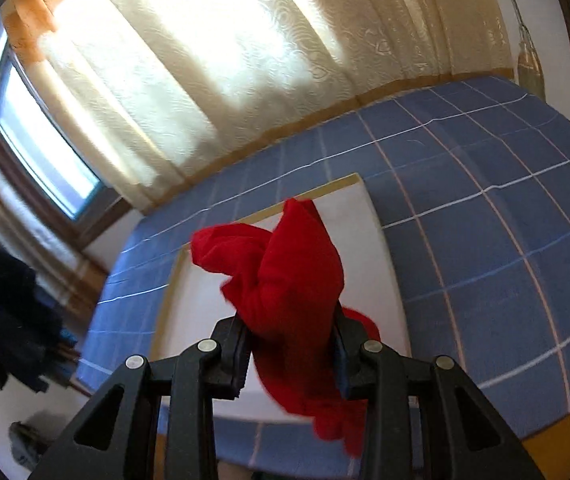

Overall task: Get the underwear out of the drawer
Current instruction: 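Carry the red underwear over the beige tray and open the right gripper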

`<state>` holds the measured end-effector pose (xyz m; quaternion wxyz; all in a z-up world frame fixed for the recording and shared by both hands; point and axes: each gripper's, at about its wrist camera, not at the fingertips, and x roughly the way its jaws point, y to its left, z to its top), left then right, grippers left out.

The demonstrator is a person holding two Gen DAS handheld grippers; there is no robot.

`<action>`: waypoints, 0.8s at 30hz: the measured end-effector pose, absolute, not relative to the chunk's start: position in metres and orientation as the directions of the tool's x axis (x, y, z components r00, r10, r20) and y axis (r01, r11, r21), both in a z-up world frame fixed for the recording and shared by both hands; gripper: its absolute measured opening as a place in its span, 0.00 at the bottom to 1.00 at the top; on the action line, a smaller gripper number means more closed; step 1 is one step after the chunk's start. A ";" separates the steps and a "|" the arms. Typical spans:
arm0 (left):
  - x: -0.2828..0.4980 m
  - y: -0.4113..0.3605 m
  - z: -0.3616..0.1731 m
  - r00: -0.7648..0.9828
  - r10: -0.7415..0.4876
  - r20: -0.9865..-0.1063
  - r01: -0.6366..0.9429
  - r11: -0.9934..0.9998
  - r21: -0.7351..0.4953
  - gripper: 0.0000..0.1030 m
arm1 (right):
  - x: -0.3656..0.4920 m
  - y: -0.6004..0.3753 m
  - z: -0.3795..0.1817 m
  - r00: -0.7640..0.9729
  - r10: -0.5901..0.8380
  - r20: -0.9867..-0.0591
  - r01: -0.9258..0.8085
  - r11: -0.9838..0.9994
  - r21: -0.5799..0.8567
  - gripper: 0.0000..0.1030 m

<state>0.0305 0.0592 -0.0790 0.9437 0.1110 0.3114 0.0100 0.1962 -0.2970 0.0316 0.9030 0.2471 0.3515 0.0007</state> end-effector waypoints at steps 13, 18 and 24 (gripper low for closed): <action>0.035 0.059 -0.079 0.795 0.086 -0.601 0.056 0.975 0.215 1.00 | 0.256 -0.301 -0.001 0.732 0.054 -0.679 0.279 0.886 0.371 0.35; 0.035 0.059 -0.079 0.794 0.087 -0.601 0.056 0.975 0.214 1.00 | 0.273 -0.303 -0.017 0.710 0.025 -0.703 0.311 0.885 0.345 0.35; 0.035 0.059 -0.078 0.795 0.086 -0.601 0.057 0.975 0.215 1.00 | 0.282 -0.299 -0.027 0.701 0.003 -0.713 0.327 0.888 0.325 0.38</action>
